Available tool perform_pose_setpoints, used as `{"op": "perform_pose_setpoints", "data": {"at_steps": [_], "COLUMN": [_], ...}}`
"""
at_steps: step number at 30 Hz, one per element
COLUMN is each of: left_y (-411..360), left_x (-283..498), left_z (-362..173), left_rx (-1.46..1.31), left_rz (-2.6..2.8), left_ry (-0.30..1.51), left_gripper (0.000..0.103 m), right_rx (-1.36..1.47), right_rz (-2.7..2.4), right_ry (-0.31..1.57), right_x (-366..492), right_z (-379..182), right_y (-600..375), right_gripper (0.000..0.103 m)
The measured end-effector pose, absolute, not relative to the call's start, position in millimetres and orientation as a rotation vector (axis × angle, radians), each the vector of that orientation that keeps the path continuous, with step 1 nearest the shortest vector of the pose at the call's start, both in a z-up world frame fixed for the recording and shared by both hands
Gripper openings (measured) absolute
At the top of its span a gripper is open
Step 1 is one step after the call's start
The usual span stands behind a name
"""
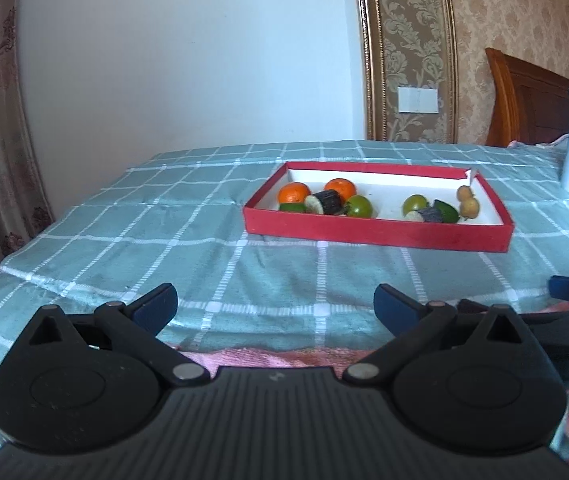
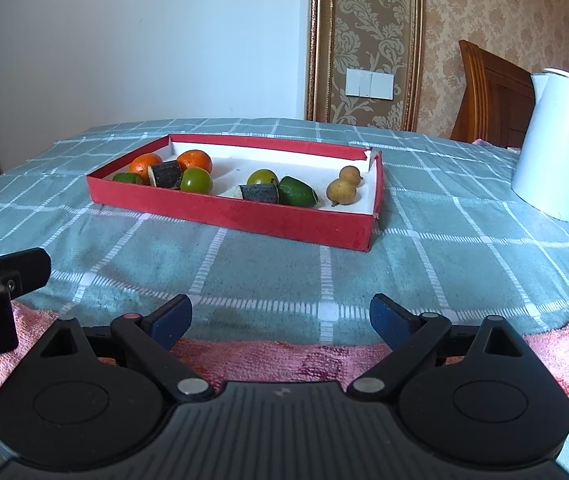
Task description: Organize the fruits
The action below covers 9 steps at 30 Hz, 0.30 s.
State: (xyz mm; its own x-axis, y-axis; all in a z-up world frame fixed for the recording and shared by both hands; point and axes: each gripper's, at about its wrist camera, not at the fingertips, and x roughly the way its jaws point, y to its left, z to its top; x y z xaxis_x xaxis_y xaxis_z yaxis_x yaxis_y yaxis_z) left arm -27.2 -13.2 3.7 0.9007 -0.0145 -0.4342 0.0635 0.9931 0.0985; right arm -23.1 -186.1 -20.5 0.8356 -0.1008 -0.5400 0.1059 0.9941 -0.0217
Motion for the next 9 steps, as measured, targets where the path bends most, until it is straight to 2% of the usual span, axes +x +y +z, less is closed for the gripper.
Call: {"op": "perform_pose_setpoints", "data": {"at_steps": [9], "left_y": [-18.6], "left_x": [-24.1], "left_z": [-3.9], "left_rx": [0.172], "left_rz": [-0.008], "left_ry": [0.444], "left_gripper": [0.103], "right_rx": [0.017], "right_rz": [-0.117], "right_ry": [0.553], "right_x": [-30.9], "right_z": [-17.5], "right_y": [-187.1], "right_gripper": [0.096]}}
